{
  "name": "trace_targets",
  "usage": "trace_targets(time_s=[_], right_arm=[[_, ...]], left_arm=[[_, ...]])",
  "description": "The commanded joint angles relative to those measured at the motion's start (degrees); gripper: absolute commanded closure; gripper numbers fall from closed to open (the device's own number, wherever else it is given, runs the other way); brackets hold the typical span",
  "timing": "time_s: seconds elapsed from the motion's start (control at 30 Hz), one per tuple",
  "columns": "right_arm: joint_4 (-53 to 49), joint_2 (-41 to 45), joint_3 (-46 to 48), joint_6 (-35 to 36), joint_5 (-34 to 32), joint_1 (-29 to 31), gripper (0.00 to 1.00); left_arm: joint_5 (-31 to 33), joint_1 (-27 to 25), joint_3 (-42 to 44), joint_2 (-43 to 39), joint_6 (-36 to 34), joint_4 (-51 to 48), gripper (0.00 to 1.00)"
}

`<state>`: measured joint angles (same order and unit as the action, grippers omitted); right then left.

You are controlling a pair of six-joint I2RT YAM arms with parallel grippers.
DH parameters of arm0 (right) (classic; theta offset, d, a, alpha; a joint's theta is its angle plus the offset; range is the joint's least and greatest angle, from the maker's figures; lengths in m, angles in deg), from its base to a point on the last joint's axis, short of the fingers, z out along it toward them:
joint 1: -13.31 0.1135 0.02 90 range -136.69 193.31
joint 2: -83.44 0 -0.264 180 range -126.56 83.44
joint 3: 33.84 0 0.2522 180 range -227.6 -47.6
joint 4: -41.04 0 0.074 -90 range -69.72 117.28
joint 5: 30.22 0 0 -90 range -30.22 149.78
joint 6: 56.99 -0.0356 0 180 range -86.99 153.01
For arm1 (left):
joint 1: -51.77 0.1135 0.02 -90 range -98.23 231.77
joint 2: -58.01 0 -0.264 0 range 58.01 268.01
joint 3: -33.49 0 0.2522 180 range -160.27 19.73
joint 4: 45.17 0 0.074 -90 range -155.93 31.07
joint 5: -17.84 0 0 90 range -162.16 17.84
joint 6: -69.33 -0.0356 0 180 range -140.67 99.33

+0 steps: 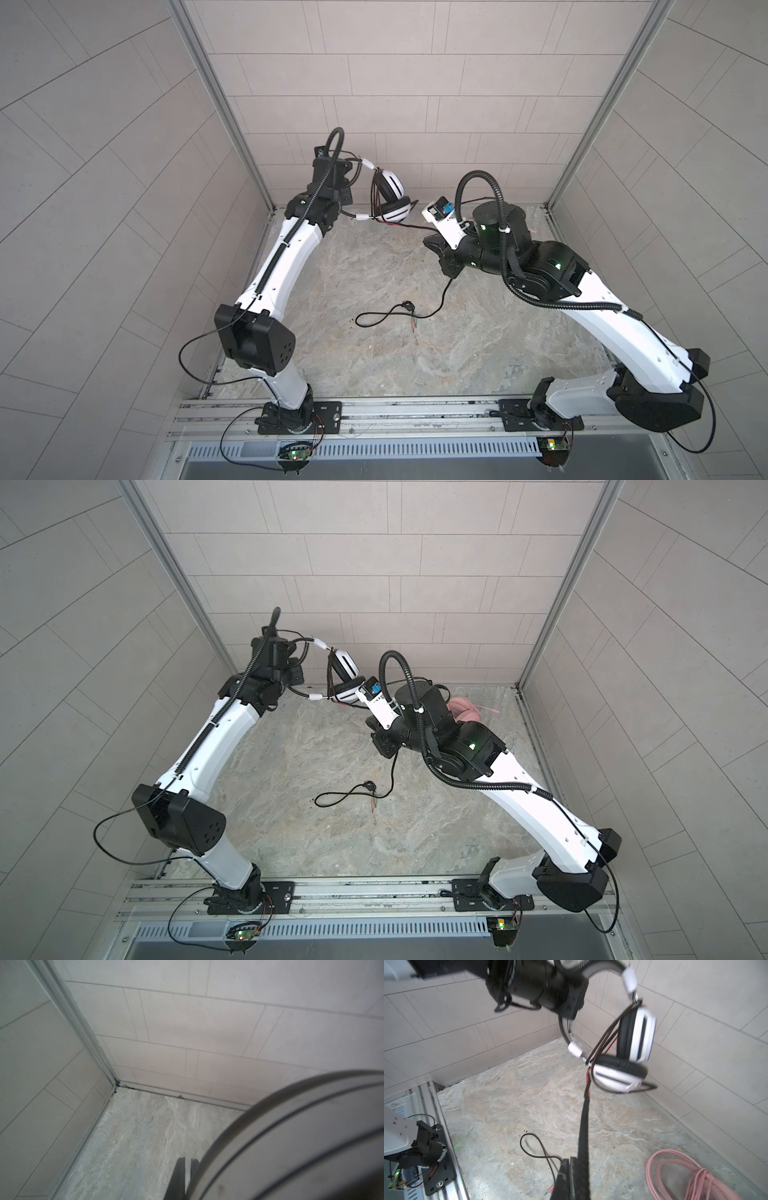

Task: Wrap the headphones

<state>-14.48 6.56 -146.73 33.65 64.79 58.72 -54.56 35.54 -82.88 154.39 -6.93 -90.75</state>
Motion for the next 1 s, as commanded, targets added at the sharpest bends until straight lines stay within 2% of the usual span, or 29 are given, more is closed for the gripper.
trace_targets(time_s=[0.0,0.2,0.43,0.53,0.73,0.97], right_arm=[[-1.0,0.2,-4.4,3.5,-3.0,-1.9,1.00],[-0.9,-3.8,-11.5,2.3,1.0,-8.8,1.00],[-0.1,-7.7,-13.8,-0.1,8.4,-16.9,1.00],[1.1,-9.1,-13.7,-2.0,12.2,-21.2,1.00],[4.7,-12.6,-9.6,-5.7,19.1,-26.9,1.00],[9.1,-15.9,-2.5,-8.0,23.0,-27.8,1.00]], left_arm=[[-2.2,-1.3,2.5,-2.0,-2.3,1.2,1.00],[-7.7,-4.4,6.5,-4.2,-3.6,0.4,1.00],[-17.4,-7.6,8.3,-7.5,-10.3,-4.5,1.00],[-23.9,-7.8,9.2,-9.1,-11.2,-7.5,1.00],[-35.7,-7.7,7.9,-9.9,-10.8,-13.2,1.00],[-46.7,-7.7,7.4,-11.7,-8.4,-12.4,1.00]])
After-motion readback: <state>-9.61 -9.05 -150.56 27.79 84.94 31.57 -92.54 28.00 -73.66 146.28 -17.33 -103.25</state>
